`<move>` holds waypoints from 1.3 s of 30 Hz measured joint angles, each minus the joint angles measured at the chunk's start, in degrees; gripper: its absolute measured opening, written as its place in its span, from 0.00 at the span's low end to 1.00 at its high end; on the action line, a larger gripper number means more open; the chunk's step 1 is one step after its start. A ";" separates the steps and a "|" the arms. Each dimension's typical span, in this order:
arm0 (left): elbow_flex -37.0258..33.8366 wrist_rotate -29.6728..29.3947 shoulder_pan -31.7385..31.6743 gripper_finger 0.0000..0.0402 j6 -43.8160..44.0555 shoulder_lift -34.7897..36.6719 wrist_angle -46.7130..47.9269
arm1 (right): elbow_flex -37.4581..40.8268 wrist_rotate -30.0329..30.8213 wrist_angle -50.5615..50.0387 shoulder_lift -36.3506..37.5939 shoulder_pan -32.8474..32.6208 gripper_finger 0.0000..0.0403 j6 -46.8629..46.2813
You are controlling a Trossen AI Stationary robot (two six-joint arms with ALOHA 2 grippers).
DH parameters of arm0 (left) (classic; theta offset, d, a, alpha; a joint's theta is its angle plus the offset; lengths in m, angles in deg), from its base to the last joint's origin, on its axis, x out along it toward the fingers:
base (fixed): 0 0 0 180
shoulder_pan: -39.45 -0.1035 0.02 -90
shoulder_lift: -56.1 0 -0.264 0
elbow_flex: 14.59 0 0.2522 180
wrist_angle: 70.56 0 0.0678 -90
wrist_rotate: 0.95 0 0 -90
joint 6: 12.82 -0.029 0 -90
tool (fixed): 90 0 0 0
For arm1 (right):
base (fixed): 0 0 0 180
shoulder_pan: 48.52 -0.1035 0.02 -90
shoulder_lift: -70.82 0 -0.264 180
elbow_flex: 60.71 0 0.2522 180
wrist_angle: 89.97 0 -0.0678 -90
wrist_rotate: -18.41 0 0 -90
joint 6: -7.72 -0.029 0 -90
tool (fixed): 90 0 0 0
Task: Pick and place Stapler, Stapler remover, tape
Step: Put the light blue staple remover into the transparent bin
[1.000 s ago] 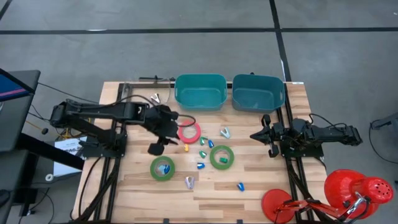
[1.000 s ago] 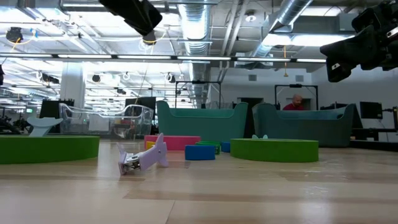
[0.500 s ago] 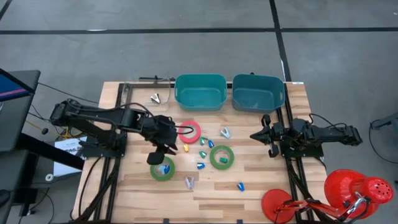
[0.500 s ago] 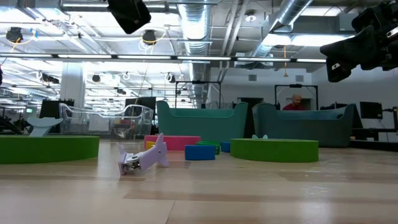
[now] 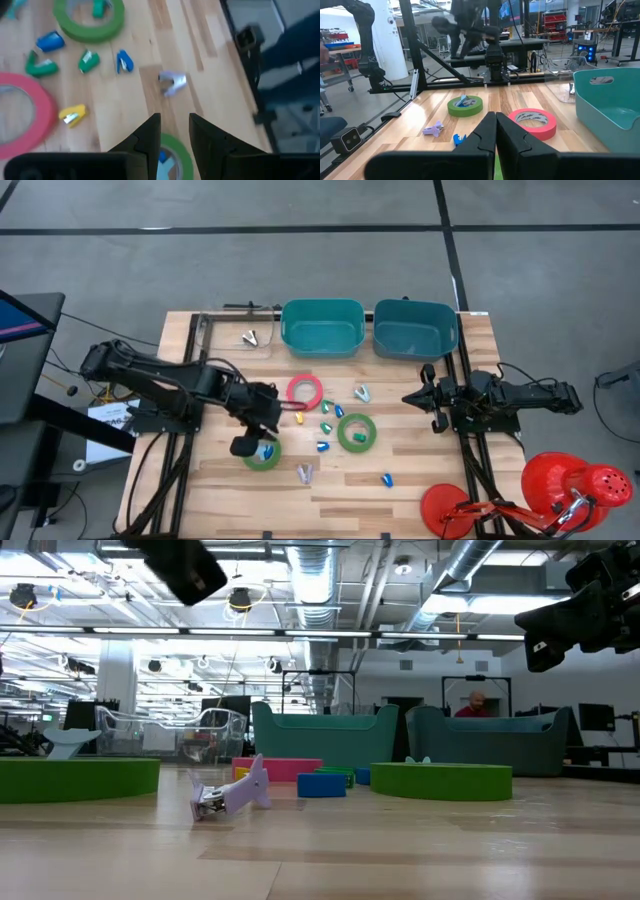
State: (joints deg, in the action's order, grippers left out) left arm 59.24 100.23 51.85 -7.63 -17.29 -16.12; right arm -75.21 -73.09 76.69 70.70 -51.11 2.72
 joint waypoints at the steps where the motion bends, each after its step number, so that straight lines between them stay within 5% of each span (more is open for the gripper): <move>1: -0.98 0.01 0.57 0.23 -0.72 0.00 -0.16 | 0.01 0.01 -0.01 0.01 0.00 0.00 -0.01; 9: -6.97 0.46 1.73 0.27 0.28 -0.02 -3.13 | 0.01 0.00 -0.01 0.00 -0.02 0.00 -0.01; 21: -12.13 2.06 0.92 0.57 4.43 -1.50 -4.16 | -0.01 0.02 -0.01 0.00 -0.01 0.00 -0.01; 29: -9.74 10.12 -0.82 0.61 4.16 -7.78 -4.08 | -0.01 0.01 -0.01 0.00 -0.01 0.00 0.00; 39: -2.61 10.35 -0.91 0.61 -2.87 -13.71 1.10 | 0.01 0.00 -0.02 0.02 0.00 0.00 -0.01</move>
State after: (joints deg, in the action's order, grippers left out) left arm 56.64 110.58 50.94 -10.50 -31.00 -15.02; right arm -75.20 -73.09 76.67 70.72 -51.11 2.71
